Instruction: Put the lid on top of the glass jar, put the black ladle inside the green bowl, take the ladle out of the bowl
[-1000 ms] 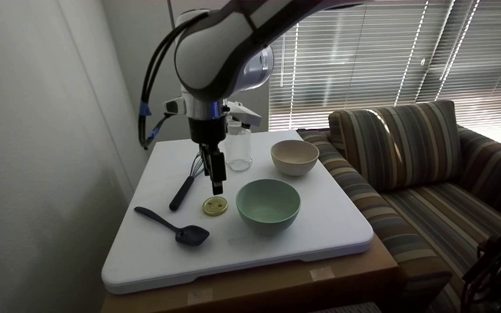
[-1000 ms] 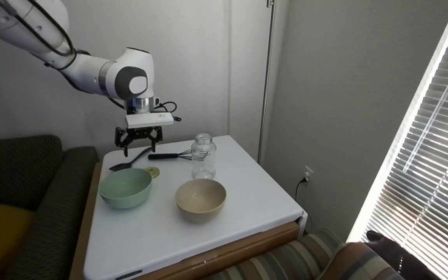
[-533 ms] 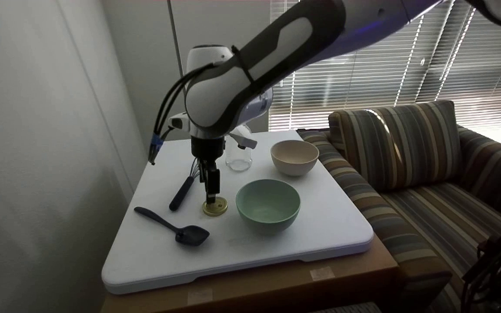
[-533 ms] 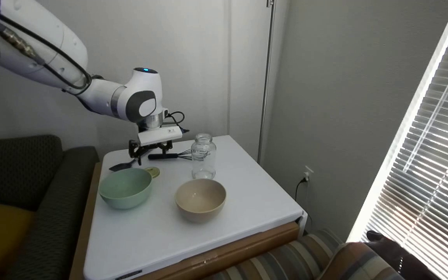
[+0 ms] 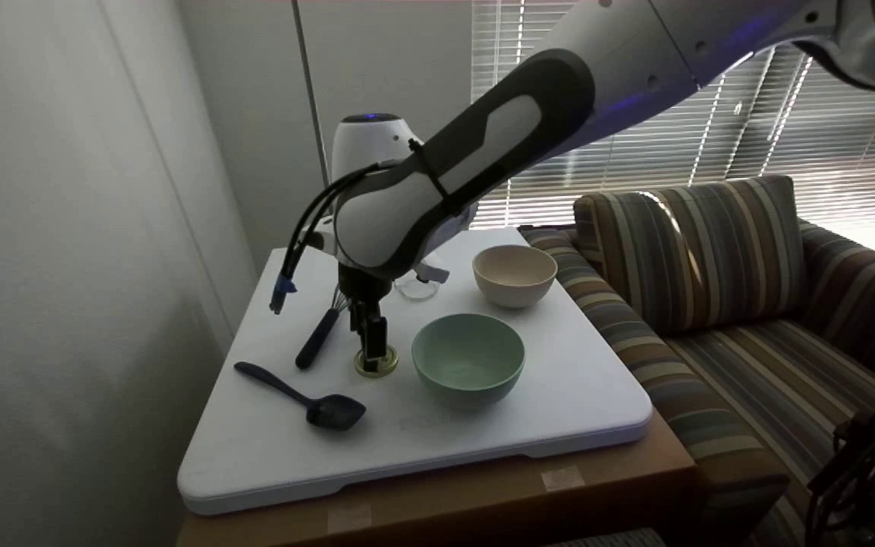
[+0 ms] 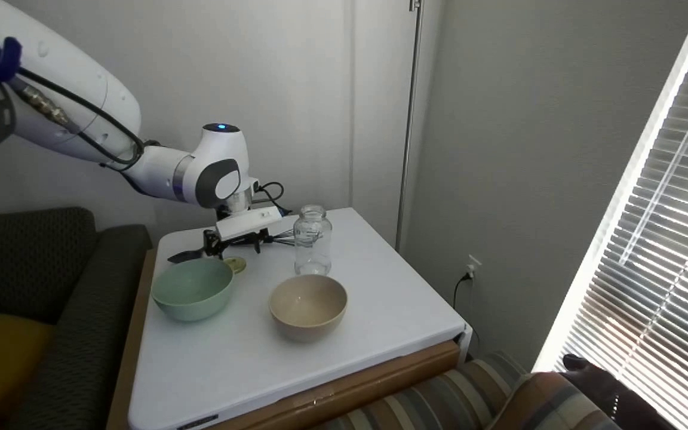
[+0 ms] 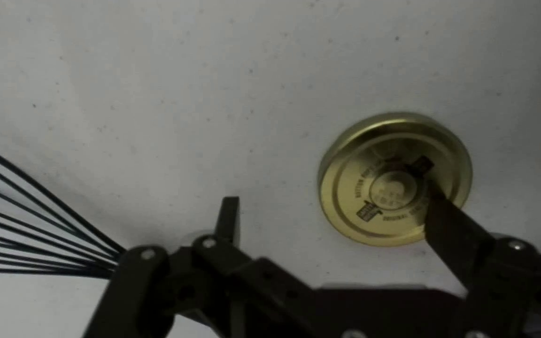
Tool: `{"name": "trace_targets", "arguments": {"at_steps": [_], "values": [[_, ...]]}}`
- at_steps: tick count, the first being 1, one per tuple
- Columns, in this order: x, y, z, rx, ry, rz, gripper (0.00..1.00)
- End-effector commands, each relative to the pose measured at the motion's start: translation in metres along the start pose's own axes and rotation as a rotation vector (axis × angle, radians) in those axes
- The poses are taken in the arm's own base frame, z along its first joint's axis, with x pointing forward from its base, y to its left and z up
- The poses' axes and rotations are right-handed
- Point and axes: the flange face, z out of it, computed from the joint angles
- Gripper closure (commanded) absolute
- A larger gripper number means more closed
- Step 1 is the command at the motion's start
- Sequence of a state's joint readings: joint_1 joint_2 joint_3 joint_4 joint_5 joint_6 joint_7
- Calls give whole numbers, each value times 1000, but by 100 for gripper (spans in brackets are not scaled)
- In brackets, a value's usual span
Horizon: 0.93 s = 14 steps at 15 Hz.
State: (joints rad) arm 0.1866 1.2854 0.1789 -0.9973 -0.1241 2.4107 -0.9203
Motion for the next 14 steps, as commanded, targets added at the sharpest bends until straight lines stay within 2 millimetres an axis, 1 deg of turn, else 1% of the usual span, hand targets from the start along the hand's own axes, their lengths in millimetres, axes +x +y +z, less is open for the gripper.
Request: {"name": "trace_targets", "arguments": {"at_steps": [1, 6, 10, 14], "values": [[2, 3, -3, -17, -30, 7, 0], [8, 2, -13, -15, -47, 62, 0], [1, 2, -17, -15, -129, 209, 0], [-4, -1, -17, 57, -142, 314, 0]]}}
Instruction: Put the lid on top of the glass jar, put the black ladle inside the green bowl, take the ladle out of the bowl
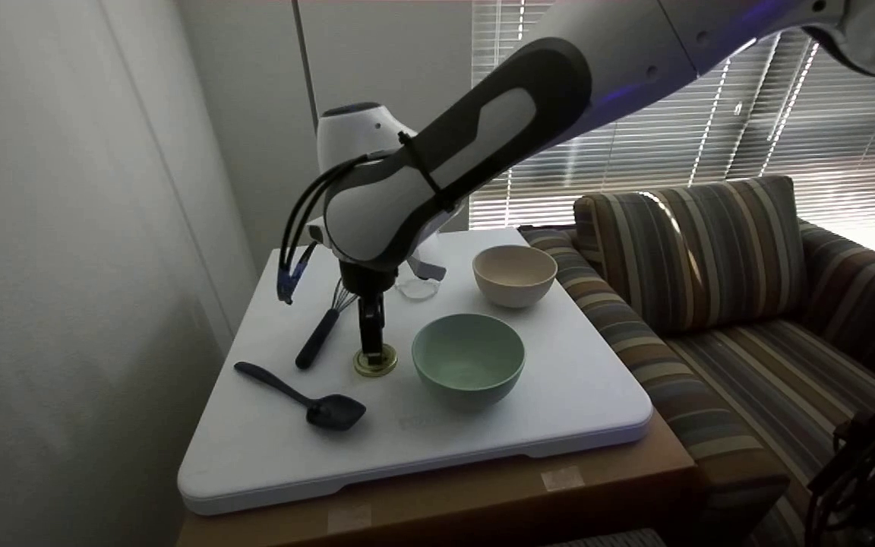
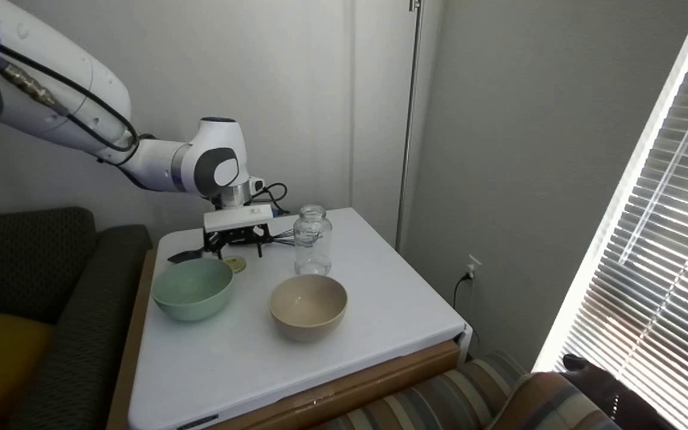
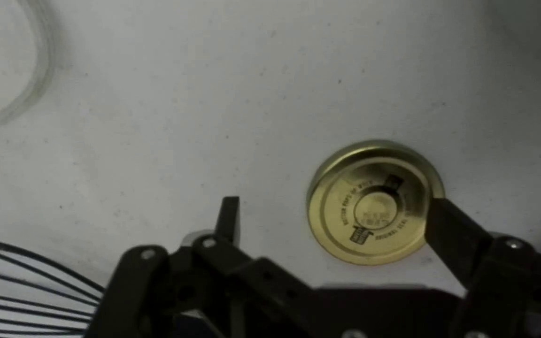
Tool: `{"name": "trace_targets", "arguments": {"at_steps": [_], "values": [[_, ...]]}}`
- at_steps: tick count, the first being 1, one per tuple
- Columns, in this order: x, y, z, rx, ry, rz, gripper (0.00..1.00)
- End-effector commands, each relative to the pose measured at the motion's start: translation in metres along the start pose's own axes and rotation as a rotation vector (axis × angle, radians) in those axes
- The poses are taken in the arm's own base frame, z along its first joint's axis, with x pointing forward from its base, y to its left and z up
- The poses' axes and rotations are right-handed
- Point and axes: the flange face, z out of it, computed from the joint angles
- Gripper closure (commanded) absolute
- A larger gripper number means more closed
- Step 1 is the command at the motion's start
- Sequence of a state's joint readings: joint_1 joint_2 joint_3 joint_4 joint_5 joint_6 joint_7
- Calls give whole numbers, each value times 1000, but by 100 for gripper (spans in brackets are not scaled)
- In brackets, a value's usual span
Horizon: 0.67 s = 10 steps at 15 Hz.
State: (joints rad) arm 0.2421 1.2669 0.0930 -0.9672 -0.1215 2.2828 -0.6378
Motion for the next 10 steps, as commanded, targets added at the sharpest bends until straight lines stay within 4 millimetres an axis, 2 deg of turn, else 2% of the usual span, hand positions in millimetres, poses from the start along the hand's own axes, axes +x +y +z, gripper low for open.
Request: {"name": "trace_targets", "arguments": {"at_steps": [1, 5, 10], "values": [[-6, -2, -6, 77, -33, 87, 0], [-7, -11, 5, 125, -46, 123, 0], [4, -14, 15, 22, 54, 42, 0]]}}
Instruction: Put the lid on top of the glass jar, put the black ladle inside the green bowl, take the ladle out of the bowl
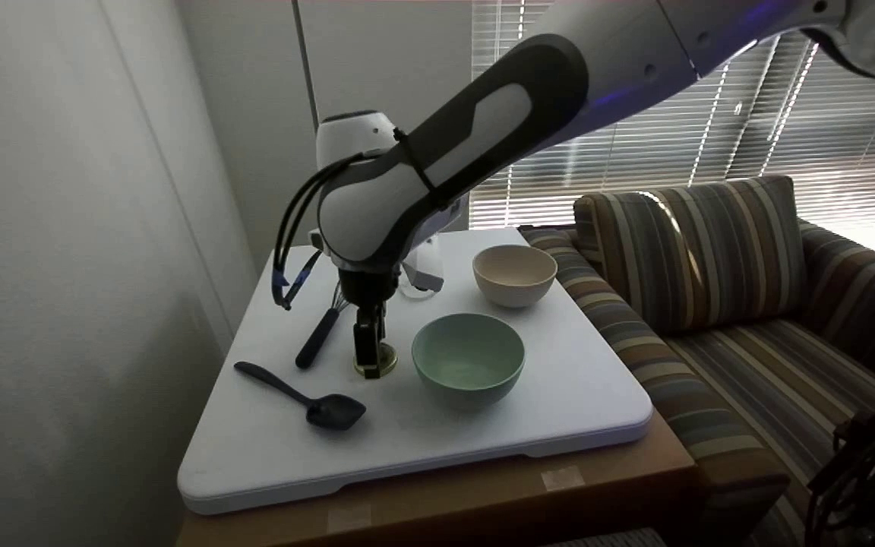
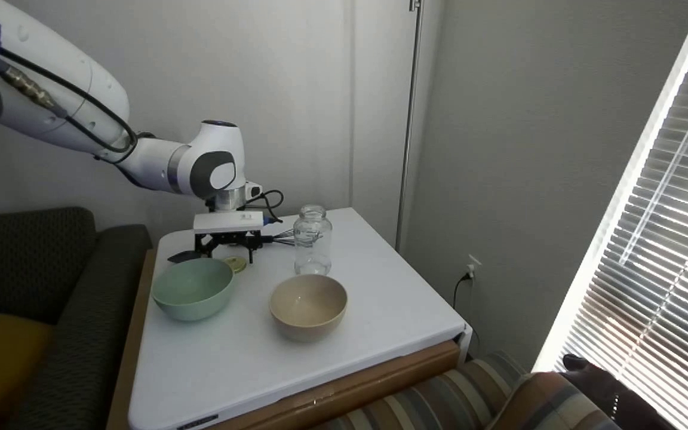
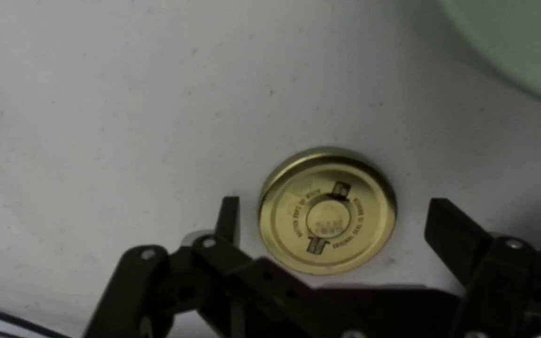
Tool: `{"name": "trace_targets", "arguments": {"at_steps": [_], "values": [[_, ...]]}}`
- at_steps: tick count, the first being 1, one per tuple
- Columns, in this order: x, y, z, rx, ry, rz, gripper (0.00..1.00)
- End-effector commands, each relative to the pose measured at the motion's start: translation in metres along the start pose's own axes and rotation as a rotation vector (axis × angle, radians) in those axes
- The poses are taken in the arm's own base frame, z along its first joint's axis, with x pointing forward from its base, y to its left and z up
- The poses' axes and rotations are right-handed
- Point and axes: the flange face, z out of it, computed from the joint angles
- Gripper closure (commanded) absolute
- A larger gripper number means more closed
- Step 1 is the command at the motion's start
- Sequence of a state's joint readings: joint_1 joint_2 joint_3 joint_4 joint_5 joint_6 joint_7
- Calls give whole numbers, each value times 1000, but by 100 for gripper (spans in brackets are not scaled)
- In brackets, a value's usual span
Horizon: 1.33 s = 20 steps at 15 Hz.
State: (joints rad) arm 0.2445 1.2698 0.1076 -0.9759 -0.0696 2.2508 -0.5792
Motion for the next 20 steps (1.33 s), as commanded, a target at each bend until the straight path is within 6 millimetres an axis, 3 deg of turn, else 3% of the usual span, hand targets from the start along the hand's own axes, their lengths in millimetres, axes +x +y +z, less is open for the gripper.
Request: {"name": "trace_targets", "arguments": {"at_steps": [1, 4, 14, 18, 19, 20], "values": [[3, -2, 10, -57, 77, -51, 0], [-3, -6, 24, -67, 79, -55, 0], [-9, 2, 6, -98, 18, -48, 0], [-21, 0, 13, 46, 2, 77, 0], [-26, 0, 15, 77, -11, 108, 25], [-28, 1, 14, 104, -17, 129, 26]]}}
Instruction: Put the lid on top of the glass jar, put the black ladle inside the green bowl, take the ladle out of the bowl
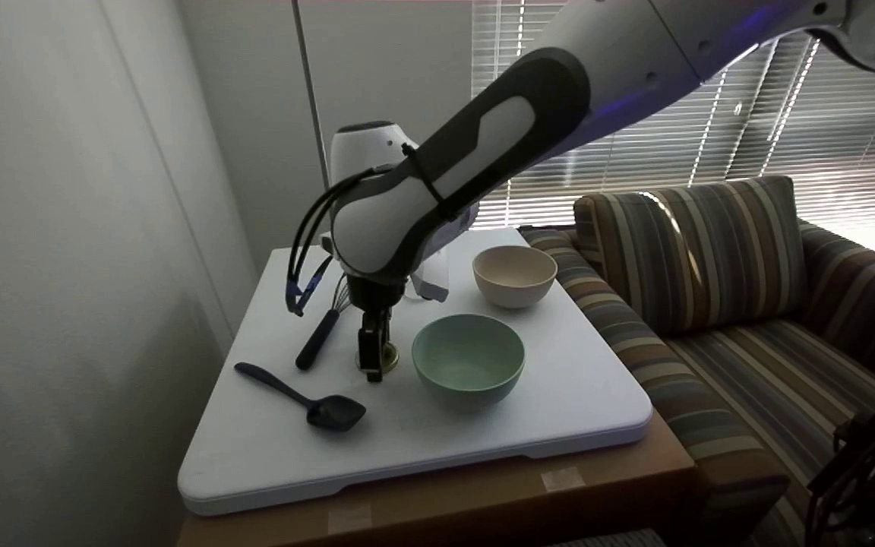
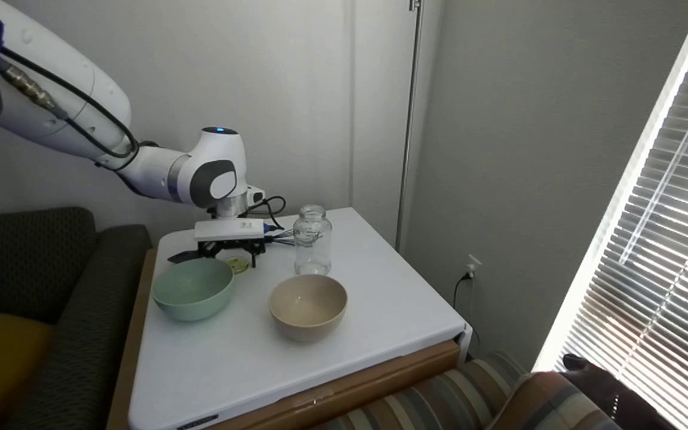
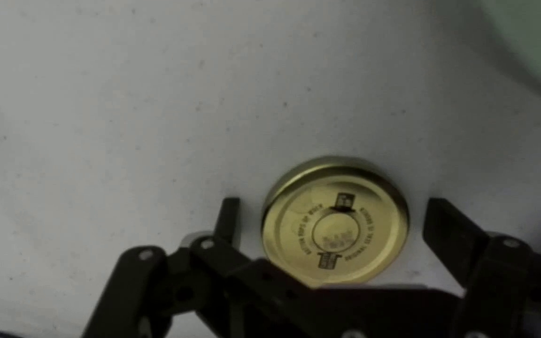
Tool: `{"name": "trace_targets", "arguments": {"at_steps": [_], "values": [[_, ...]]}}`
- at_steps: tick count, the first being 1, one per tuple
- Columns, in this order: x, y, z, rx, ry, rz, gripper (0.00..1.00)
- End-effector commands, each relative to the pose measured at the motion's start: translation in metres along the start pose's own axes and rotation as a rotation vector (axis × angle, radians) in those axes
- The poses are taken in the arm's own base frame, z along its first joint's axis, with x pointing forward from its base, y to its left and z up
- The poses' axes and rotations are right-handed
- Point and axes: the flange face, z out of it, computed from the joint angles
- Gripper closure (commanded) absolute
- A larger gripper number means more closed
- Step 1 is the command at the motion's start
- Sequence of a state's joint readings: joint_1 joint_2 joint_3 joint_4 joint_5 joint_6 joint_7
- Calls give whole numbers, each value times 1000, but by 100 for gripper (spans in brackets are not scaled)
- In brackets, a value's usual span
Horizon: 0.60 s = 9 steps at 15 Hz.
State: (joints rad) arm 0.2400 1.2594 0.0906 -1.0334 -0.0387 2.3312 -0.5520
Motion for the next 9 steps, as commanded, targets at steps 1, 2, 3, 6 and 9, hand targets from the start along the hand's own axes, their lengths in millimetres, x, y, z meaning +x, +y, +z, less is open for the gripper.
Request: {"name": "trace_targets", "arguments": {"at_steps": [1, 2, 3, 6, 9], "values": [[-20, -2, 1, 130, -57, 94, 33], [-20, -1, -2, 146, -62, 100, 40], [-21, -1, -4, 159, -62, 104, 48], [-17, -3, -7, 160, -56, 93, 59], [-13, -4, -9, 114, -51, 58, 29]]}}
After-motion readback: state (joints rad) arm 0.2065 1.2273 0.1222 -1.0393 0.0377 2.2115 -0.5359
